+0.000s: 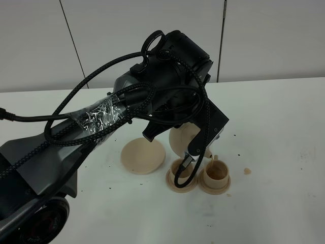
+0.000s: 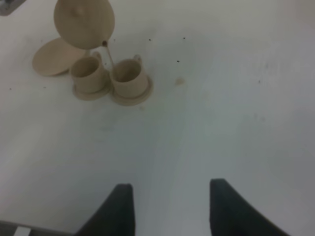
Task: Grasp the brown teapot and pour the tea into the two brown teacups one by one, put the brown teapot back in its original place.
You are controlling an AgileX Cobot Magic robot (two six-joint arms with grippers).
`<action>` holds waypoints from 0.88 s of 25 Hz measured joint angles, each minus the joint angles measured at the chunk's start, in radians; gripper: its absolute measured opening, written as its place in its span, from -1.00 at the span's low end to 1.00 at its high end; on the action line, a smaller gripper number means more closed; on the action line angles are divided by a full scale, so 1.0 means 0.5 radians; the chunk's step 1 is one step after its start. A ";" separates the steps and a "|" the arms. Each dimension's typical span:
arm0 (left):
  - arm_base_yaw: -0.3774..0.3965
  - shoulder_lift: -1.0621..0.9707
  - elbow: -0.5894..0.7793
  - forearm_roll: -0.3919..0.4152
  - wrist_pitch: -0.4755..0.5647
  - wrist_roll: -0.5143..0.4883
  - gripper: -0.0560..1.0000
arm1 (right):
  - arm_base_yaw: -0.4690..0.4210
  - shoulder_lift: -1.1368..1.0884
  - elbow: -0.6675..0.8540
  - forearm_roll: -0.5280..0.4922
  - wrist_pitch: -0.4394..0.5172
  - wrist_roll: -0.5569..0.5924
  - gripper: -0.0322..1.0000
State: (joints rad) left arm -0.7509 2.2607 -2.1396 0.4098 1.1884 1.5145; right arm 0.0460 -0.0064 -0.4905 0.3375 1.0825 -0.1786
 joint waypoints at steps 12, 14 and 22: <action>-0.041 0.000 0.000 0.036 0.000 0.000 -0.56 | 0.000 0.000 0.000 0.000 0.000 0.000 -0.26; -0.041 0.000 0.000 0.037 0.000 0.000 -0.56 | 0.000 0.000 0.000 0.000 0.000 0.000 -0.26; -0.063 0.000 0.000 0.048 0.000 -0.002 -0.56 | 0.000 0.000 0.000 0.000 0.000 0.000 -0.26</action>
State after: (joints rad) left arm -0.7826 2.2607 -2.1396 0.4338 1.1884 1.5137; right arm 0.0460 -0.0064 -0.4905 0.3375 1.0825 -0.1786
